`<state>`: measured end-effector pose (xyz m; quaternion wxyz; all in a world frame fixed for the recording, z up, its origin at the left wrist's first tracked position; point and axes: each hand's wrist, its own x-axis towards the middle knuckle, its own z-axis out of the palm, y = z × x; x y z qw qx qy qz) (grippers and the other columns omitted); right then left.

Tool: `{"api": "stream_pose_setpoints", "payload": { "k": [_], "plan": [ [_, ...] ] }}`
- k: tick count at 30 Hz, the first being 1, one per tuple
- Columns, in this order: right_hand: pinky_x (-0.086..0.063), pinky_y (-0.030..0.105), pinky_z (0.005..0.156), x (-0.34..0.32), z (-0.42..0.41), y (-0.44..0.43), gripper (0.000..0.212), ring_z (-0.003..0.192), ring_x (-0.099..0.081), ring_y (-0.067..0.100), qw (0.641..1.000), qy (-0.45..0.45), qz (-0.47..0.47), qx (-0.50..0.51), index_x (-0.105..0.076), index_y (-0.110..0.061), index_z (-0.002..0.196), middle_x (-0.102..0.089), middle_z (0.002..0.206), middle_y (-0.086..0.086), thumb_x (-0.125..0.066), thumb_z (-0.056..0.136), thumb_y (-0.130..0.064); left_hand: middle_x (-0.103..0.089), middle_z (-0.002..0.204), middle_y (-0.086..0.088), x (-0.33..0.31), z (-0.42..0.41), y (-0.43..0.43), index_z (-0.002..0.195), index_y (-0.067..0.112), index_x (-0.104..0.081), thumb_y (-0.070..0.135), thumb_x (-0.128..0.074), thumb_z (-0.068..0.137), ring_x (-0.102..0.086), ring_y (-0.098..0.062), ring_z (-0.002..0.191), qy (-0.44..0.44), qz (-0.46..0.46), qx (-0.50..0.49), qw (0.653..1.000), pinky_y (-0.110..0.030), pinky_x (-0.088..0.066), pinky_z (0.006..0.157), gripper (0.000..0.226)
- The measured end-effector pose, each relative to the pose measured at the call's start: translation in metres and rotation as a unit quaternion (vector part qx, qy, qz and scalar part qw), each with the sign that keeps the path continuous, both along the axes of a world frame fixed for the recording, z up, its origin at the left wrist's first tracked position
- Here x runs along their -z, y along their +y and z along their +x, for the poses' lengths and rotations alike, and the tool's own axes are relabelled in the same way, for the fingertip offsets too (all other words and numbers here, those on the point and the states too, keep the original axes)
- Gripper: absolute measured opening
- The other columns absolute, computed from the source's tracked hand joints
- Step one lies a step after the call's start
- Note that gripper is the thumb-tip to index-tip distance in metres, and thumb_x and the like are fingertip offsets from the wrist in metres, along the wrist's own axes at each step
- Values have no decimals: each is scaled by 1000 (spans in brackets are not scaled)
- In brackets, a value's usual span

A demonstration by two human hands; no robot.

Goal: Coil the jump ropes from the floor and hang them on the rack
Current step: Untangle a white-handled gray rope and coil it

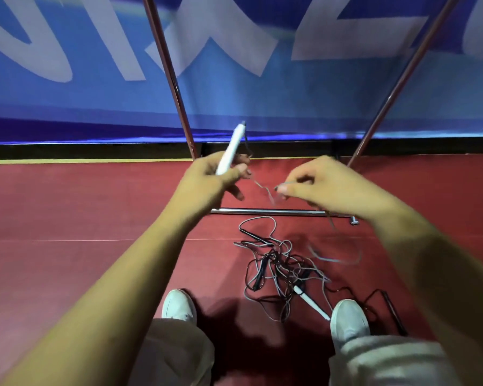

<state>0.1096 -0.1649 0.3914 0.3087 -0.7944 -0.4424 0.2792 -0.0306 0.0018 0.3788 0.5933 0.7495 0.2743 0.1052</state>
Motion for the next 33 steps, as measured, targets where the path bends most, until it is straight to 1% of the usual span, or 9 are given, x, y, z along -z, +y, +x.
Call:
{"api": "stream_pose_setpoints", "payload": {
  "k": [3, 8, 15, 17, 19, 22, 26, 29, 33],
  "plan": [
    [-26, 20, 45, -1, -7, 6, 18, 45, -33, 6, 999, 23, 42, -21, -75, -15, 79, -43, 47, -7, -69, 90, -28, -62, 56, 3, -2, -2, -12, 111, 12, -66, 22, -59, 98, -49, -4, 35, 24, -14, 108, 994, -16, -26, 35, 18],
    [-41, 30, 57, -8, 5, 0, 17, 51, -50, 14, 993, 63, 103, -1, -75, -16, 81, -56, 55, 9, -67, 91, -27, -47, 52, 4, -1, -5, -5, 82, 19, -62, 25, -61, 96, -33, -13, 41, 18, -31, 148, 988, -20, -23, 39, 16],
    [-40, 17, 52, 8, 30, -22, 29, 50, -52, 2, 982, -38, -177, -56, -68, -14, 69, -69, 64, 2, -63, 94, -29, -36, 67, -5, -3, 0, 19, 77, 13, -48, 13, -55, 97, -23, -8, 44, -184, -243, -48, 951, -16, -21, 34, 21],
    [-43, 26, 61, 8, 38, -28, 27, 59, -56, 8, 986, -39, -162, -26, -69, -13, 73, -72, 70, 4, -61, 95, -26, -39, 69, -7, 0, 0, 27, 79, 12, -50, 12, -55, 99, -25, -9, 44, -165, -223, -115, 954, -18, -21, 36, 20],
    [-45, 29, 67, 7, 43, -28, 23, 64, -65, 15, 996, -20, -89, 25, -70, -11, 81, -70, 66, 4, -57, 98, -19, -44, 64, -7, 5, -1, 30, 86, 11, -58, 14, -59, 97, -33, -8, 39, -69, -88, -160, 981, -19, -26, 38, 11],
    [-40, 26, 51, 2, 40, -21, 21, 44, -51, 18, 997, -6, -13, 73, -72, -15, 85, -50, 52, 3, -56, 98, -19, -55, 59, -8, 10, -2, 21, 103, 17, -68, 14, -63, 95, -40, -2, 32, 26, 75, -120, 990, -14, -29, 35, 11],
    [-27, 24, 46, -4, 11, -3, 17, 43, -35, 7, 998, -26, -46, -31, -75, -21, 84, -45, 44, -9, -62, 93, -26, -63, 62, -10, 4, 1, -5, 115, 24, -68, 25, -60, 97, -37, -13, 37, 0, -29, 44, 999, -16, -25, 36, 19],
    [-27, 28, 46, -8, -1, 5, 17, 45, -34, 10, 999, 6, 6, -41, -73, -20, 82, -43, 46, -6, -63, 93, -29, -64, 60, -4, 1, 1, -20, 102, 20, -67, 25, -58, 98, -43, -7, 34, 13, -28, 147, 989, -17, -26, 35, 11],
    [-34, 15, 46, -4, 11, -3, 21, 42, -45, 2, 998, -6, -35, -47, -70, -12, 77, -58, 53, -2, -63, 94, -23, -44, 50, 4, 3, 5, -10, 77, 16, -54, 13, -63, 94, -33, -9, 35, -67, -76, 11, 995, -16, -21, 36, 20]
  ]
}}
